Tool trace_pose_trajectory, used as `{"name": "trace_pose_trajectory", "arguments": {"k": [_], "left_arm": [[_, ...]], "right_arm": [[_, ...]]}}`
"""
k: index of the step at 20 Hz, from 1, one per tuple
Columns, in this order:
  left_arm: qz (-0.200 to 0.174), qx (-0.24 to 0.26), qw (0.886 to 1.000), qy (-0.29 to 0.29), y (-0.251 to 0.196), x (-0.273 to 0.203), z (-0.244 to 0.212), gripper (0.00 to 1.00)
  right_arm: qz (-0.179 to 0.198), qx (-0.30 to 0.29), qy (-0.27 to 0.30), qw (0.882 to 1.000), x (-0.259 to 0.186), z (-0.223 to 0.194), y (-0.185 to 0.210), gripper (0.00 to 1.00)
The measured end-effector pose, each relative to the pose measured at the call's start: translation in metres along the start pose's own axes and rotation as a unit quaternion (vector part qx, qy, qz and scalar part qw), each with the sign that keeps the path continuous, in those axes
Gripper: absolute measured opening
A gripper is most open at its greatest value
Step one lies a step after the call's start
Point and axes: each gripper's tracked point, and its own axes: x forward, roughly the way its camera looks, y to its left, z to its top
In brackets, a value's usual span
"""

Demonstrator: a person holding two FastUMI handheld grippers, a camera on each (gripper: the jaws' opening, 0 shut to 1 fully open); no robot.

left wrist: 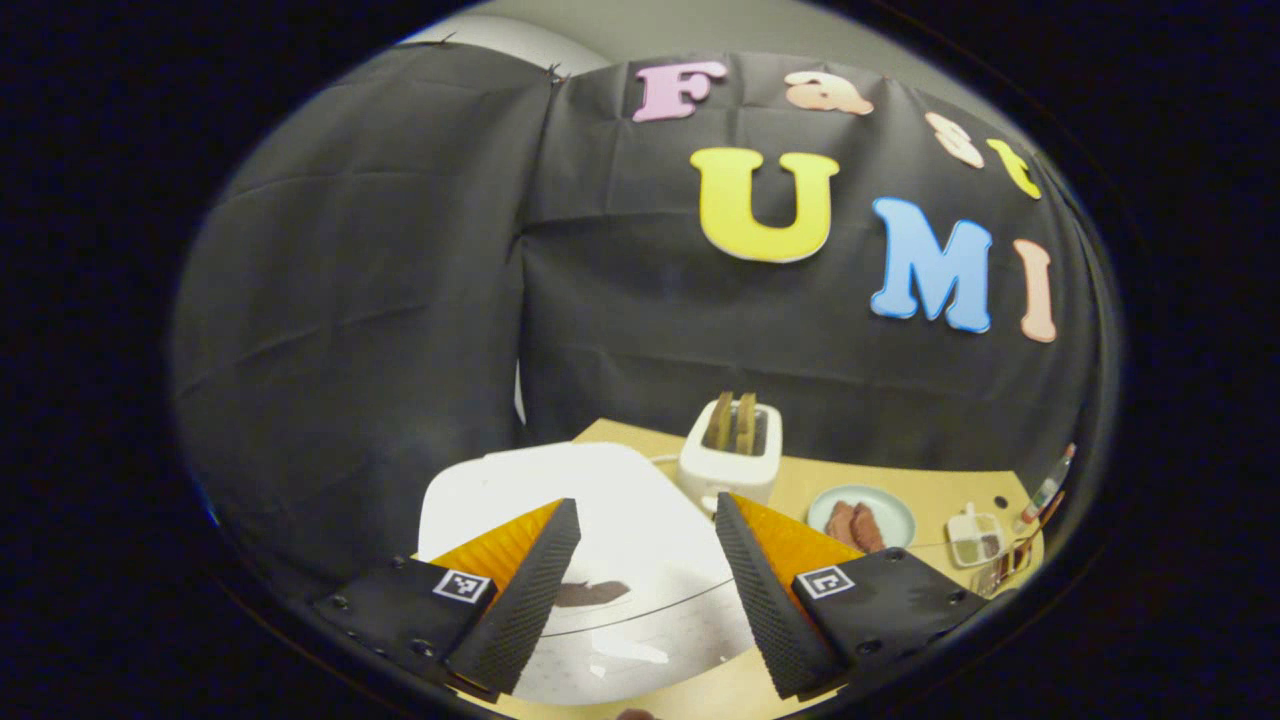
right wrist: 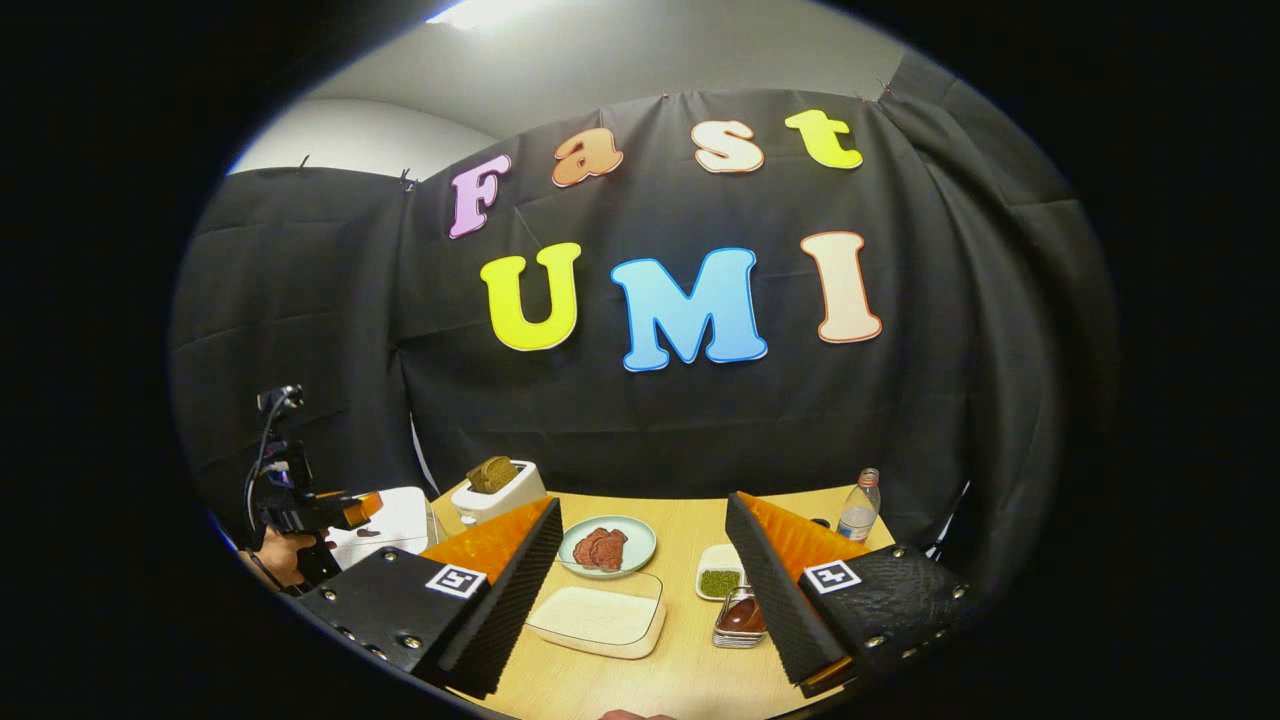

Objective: Close the left gripper, press the button to open the rice cooker; take a wooden spoon from the chopstick holder with the right hand, scoop a spoonful of rice and pour it into the rice cooker, then put the wooden spoon back into the chopstick holder.

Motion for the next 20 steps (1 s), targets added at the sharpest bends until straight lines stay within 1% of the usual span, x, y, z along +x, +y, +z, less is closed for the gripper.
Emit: {"name": "trace_pose_trajectory", "arguments": {"k": [1, 2, 5, 6, 7, 8, 9, 10, 11, 12, 13, 15, 16, 18, 20], "left_arm": [[-0.020, -0.003, 0.999, -0.028, -0.019, -0.013, 0.024, 0.96], [-0.040, -0.002, 0.998, -0.051, -0.040, -0.028, 0.045, 0.97], [-0.098, 0.015, 0.989, -0.111, -0.100, -0.078, 0.097, 0.97], [-0.116, 0.022, 0.985, -0.124, -0.123, -0.092, 0.108, 0.97], [-0.133, 0.028, 0.982, -0.134, -0.141, -0.107, 0.112, 0.95], [-0.152, 0.031, 0.978, -0.140, -0.160, -0.121, 0.117, 0.97], [-0.173, 0.034, 0.974, -0.144, -0.181, -0.132, 0.119, 0.95], [-0.186, 0.034, 0.970, -0.150, -0.196, -0.141, 0.122, 0.97], [-0.193, 0.031, 0.968, -0.160, -0.204, -0.150, 0.127, 1.00], [-0.198, 0.028, 0.965, -0.168, -0.212, -0.153, 0.131, 1.00], [-0.202, 0.028, 0.965, -0.166, -0.218, -0.156, 0.131, 0.96], [-0.215, 0.032, 0.963, -0.158, -0.227, -0.159, 0.125, 0.96], [-0.219, 0.034, 0.963, -0.155, -0.228, -0.161, 0.123, 0.92], [-0.226, 0.037, 0.961, -0.153, -0.230, -0.161, 0.122, 0.92], [-0.224, 0.040, 0.962, -0.153, -0.228, -0.161, 0.122, 0.94]], "right_arm": [[-0.008, 0.000, -0.006, 1.000, 0.001, 0.003, -0.006, 0.99], [-0.017, 0.002, -0.012, 1.000, 0.002, 0.008, -0.011, 1.00], [-0.044, 0.005, -0.034, 0.998, 0.001, 0.023, -0.022, 1.00], [-0.056, -0.001, -0.042, 0.998, 0.000, 0.031, -0.028, 1.00], [-0.062, -0.006, -0.055, 0.997, -0.002, 0.038, -0.030, 1.00], [-0.068, -0.008, -0.067, 0.995, -0.005, 0.045, -0.031, 0.99], [-0.072, -0.009, -0.073, 0.995, -0.005, 0.048, -0.033, 0.99], [-0.069, -0.006, -0.072, 0.995, -0.005, 0.049, -0.030, 0.99], [-0.065, -0.002, -0.068, 0.996, -0.003, 0.049, -0.027, 0.99], [-0.063, 0.001, -0.068, 0.996, -0.002, 0.050, -0.025, 0.99], [-0.064, 0.004, -0.071, 0.995, -0.001, 0.054, -0.027, 0.99], [-0.068, 0.010, -0.073, 0.995, 0.001, 0.057, -0.027, 0.99], [-0.070, 0.009, -0.073, 0.995, 0.002, 0.056, -0.027, 0.99], [-0.072, 0.002, -0.073, 0.995, 0.004, 0.057, -0.027, 0.99], [-0.075, -0.001, -0.074, 0.994, 0.004, 0.057, -0.028, 0.99]]}}
